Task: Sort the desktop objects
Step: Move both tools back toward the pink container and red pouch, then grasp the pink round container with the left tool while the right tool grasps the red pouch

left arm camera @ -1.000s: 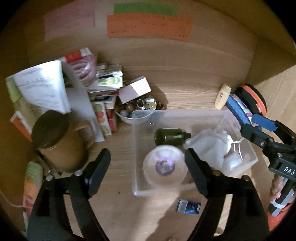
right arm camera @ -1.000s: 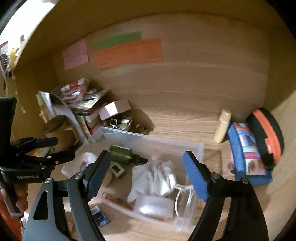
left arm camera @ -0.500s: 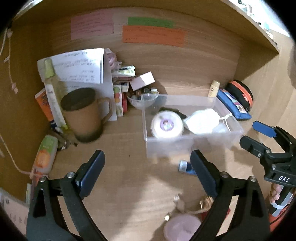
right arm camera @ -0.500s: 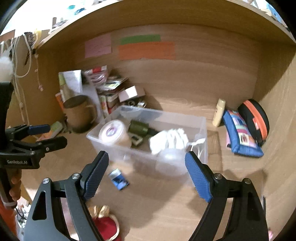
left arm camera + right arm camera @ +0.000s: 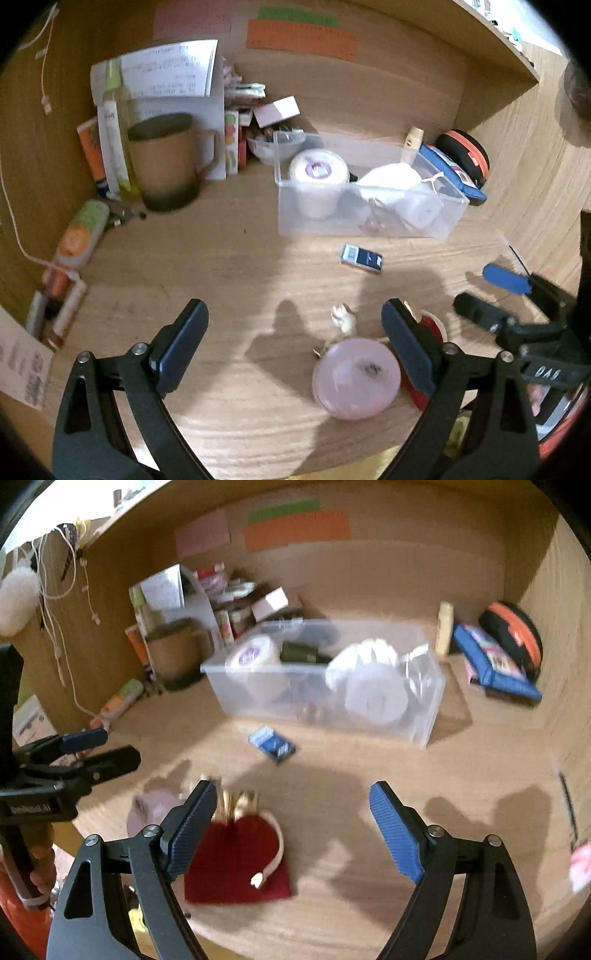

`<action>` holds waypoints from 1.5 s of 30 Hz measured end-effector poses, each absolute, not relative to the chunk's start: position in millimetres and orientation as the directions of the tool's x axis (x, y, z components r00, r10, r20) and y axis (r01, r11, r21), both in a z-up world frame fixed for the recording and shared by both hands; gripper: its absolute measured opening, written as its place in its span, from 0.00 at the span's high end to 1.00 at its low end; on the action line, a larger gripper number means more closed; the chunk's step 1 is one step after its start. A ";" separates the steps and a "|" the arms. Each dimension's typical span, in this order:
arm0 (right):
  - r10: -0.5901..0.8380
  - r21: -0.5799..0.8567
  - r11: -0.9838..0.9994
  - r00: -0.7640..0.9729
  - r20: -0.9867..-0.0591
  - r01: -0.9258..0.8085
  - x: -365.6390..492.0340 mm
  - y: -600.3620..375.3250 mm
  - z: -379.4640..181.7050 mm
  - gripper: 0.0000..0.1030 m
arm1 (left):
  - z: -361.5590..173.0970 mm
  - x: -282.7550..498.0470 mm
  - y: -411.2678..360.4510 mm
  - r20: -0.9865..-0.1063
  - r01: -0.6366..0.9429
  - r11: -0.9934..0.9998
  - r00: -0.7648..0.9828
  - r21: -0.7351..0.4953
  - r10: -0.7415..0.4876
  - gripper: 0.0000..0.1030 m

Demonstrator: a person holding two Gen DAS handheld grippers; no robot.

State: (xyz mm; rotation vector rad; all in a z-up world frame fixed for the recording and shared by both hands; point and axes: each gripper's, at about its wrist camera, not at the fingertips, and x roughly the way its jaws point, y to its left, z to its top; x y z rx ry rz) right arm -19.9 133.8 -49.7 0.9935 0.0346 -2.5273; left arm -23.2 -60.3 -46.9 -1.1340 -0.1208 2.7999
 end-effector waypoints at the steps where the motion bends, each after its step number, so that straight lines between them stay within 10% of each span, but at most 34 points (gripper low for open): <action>1: -0.374 0.131 -0.910 -0.646 -0.665 0.392 -17.9 133.2 -54.6 0.20 | -50.6 -21.8 -59.8 -0.694 -0.078 -0.988 -0.704 -0.130 0.147 0.07; 28: -0.366 0.034 -0.873 -0.608 -0.705 0.487 2.2 96.7 -97.0 0.19 | -95.2 8.3 -49.4 -0.757 -0.122 -0.977 -0.619 -0.172 0.211 0.07; 38: -0.392 0.031 -0.860 -0.619 -0.680 0.510 -1.4 103.6 -95.8 0.81 | -95.2 -7.7 -31.6 -0.750 -0.137 -0.979 -0.630 -0.149 0.202 0.07; 45: -0.404 0.093 -0.878 -0.623 -0.669 0.469 -10.8 121.9 -93.8 0.92 | -92.9 -11.7 -19.3 -0.737 -0.142 -0.986 -0.656 -0.091 0.162 0.23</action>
